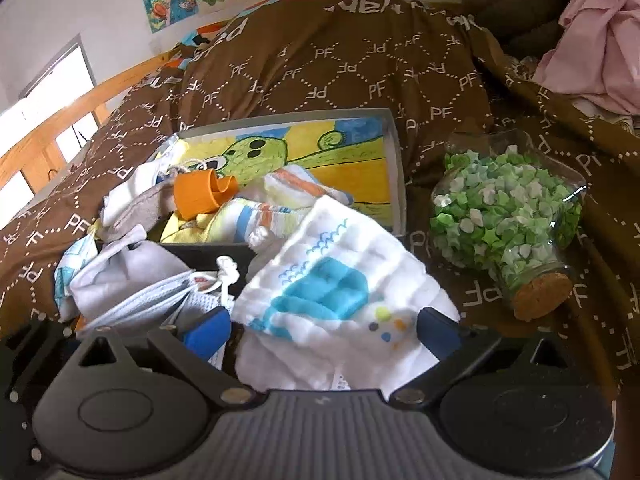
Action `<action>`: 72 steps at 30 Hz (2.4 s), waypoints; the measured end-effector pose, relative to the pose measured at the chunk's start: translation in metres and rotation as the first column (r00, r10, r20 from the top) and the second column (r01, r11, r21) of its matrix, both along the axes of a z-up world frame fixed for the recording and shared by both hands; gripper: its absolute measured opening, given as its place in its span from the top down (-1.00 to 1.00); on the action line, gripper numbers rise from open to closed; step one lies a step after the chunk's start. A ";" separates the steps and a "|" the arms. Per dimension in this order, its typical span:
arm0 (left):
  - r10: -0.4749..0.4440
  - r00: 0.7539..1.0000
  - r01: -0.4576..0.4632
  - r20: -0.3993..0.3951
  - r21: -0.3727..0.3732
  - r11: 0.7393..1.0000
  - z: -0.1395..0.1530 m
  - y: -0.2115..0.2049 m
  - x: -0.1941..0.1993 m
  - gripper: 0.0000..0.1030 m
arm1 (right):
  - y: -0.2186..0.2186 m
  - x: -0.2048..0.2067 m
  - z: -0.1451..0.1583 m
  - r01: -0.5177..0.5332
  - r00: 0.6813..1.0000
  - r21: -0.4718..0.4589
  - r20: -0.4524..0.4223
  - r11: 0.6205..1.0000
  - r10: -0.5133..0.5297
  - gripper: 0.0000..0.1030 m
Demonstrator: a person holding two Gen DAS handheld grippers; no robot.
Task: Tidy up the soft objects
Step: 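Grasp the white face mask with the left tool while the right tool grasps the blue-print muslin cloth, then carry the mask into the box with the left tool while the right tool carries the muslin cloth there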
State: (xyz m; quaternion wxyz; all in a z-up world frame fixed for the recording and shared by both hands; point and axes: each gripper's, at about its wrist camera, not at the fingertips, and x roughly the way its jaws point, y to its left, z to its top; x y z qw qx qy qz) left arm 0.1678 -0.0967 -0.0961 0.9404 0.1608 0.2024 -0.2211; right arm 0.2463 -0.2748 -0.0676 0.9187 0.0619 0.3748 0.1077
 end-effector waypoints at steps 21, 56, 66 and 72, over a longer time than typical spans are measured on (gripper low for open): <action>0.024 1.000 -0.025 -0.020 -0.035 0.999 0.001 0.004 0.002 0.31 | -0.003 0.002 -0.004 0.023 1.000 0.012 -0.013 1.000 -0.023 -0.69; 0.147 0.984 -0.170 -0.098 -0.299 0.939 0.021 0.033 0.005 0.59 | -0.007 -0.011 0.009 0.104 0.992 -0.057 0.081 0.993 -0.099 0.75; 0.175 0.983 -0.183 -0.054 -0.336 0.924 0.035 0.037 0.003 0.59 | -0.015 -0.028 0.039 0.114 0.956 0.012 0.272 0.993 -0.113 0.76; 0.208 0.978 -0.191 0.011 -0.352 0.916 0.050 0.041 0.007 0.59 | -0.016 -0.023 0.049 0.114 0.938 0.046 0.325 0.992 -0.123 0.76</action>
